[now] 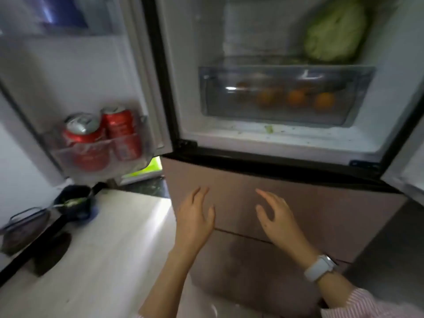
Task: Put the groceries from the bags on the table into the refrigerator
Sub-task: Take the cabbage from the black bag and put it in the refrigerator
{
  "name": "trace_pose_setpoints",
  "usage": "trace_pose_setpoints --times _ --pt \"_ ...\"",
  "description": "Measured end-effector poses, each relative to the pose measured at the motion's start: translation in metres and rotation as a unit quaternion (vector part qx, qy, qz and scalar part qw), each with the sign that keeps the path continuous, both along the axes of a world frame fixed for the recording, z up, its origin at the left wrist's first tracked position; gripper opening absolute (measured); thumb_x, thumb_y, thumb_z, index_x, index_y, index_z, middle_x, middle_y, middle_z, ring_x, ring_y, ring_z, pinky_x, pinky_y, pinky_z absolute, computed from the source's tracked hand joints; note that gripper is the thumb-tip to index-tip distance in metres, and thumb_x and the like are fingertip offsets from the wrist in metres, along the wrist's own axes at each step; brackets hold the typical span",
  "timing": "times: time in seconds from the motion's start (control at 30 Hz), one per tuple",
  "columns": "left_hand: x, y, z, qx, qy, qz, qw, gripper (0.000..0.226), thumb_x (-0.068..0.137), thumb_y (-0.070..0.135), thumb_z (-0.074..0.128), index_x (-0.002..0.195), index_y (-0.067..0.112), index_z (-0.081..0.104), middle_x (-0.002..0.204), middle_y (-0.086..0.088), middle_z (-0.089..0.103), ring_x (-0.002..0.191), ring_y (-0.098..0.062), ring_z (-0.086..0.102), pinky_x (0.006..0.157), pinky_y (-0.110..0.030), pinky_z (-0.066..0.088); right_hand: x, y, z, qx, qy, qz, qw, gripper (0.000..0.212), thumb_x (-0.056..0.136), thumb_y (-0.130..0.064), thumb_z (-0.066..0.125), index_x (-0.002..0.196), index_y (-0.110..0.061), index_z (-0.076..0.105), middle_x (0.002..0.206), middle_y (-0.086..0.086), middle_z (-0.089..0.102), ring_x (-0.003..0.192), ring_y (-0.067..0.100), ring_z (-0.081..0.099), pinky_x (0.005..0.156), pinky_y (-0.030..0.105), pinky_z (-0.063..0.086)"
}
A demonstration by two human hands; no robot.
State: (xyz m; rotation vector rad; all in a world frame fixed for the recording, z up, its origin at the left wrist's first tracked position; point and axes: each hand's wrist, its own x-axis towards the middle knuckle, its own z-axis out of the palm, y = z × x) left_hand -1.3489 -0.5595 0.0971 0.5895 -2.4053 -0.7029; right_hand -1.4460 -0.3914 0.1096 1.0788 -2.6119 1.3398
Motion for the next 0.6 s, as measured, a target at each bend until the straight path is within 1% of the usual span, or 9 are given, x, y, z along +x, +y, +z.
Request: trace_pose_setpoints --times 0.07,0.13,0.2,0.27,0.33,0.4,0.53,0.6 --pt "0.061 -0.012 -0.027 0.025 -0.036 0.067 0.997 0.046 0.084 0.028 0.047 0.127 0.013 0.053 0.133 -0.01 0.051 0.121 -0.028 0.048 0.1 -0.034 0.036 0.035 -0.017 -0.024 0.05 -0.038 0.054 0.997 0.038 0.093 -0.015 0.048 0.131 -0.01 0.047 0.133 0.008 0.049 0.126 0.024 0.039 0.105 0.024 0.022" --pt "0.124 -0.026 -0.051 0.029 -0.085 0.135 0.987 0.043 0.087 0.022 0.053 0.129 0.014 0.051 0.136 -0.01 0.048 0.125 -0.027 0.045 0.103 -0.039 0.034 0.072 -0.043 -0.046 0.097 -0.054 0.101 0.989 0.038 0.094 -0.015 0.046 0.131 -0.008 0.046 0.133 0.012 0.05 0.126 0.027 0.04 0.107 0.03 0.024" --pt "0.192 -0.04 -0.069 0.037 -0.13 0.202 0.97 0.043 0.089 0.023 0.054 0.13 0.015 0.049 0.137 -0.008 0.047 0.125 -0.025 0.045 0.104 -0.044 0.034 0.115 -0.073 -0.062 0.141 -0.062 0.168 0.974 0.038 0.095 -0.019 0.043 0.132 -0.008 0.045 0.132 0.013 0.051 0.125 0.028 0.042 0.106 0.033 0.029" --pt "0.263 -0.055 -0.084 0.049 -0.153 0.271 0.949 0.042 0.089 0.024 0.053 0.13 0.016 0.049 0.136 -0.007 0.048 0.126 -0.024 0.044 0.104 -0.046 0.034 0.16 -0.108 -0.074 0.169 -0.053 0.238 0.955 0.038 0.096 -0.023 0.041 0.132 -0.01 0.045 0.131 0.012 0.051 0.125 0.029 0.042 0.104 0.035 0.032" --pt "0.334 -0.068 -0.093 0.051 -0.162 0.342 0.924 0.041 0.088 0.023 0.054 0.128 0.014 0.051 0.136 -0.009 0.049 0.127 -0.025 0.044 0.105 -0.045 0.035 0.214 -0.147 -0.08 0.179 -0.043 0.295 0.938 0.039 0.096 -0.024 0.04 0.133 -0.011 0.044 0.132 0.009 0.049 0.126 0.026 0.04 0.107 0.035 0.031" --pt "0.406 -0.08 -0.095 0.059 -0.169 0.408 0.895 0.042 0.088 0.022 0.054 0.128 0.012 0.051 0.137 -0.011 0.047 0.127 -0.027 0.043 0.105 -0.041 0.034 0.28 -0.191 -0.088 0.175 -0.013 0.358 0.917 0.039 0.096 -0.027 0.04 0.133 -0.014 0.044 0.134 0.006 0.049 0.127 0.023 0.04 0.107 0.035 0.032" --pt "0.556 -0.114 -0.09 0.056 -0.183 0.496 0.847 0.042 0.092 0.025 0.047 0.133 0.014 0.046 0.14 -0.007 0.043 0.13 -0.022 0.038 0.108 -0.034 0.028 0.444 -0.276 -0.095 0.159 0.018 0.484 0.861 0.039 0.097 -0.027 0.038 0.133 -0.016 0.043 0.136 0.003 0.049 0.128 0.02 0.039 0.107 0.036 0.031" --pt "0.634 -0.128 -0.084 0.047 -0.186 0.537 0.821 0.043 0.092 0.026 0.046 0.134 0.015 0.044 0.14 -0.004 0.044 0.13 -0.019 0.039 0.109 -0.034 0.029 0.528 -0.31 -0.094 0.147 0.019 0.534 0.832 0.038 0.097 -0.026 0.039 0.133 -0.016 0.044 0.135 0.002 0.049 0.127 0.019 0.04 0.108 0.032 0.03"
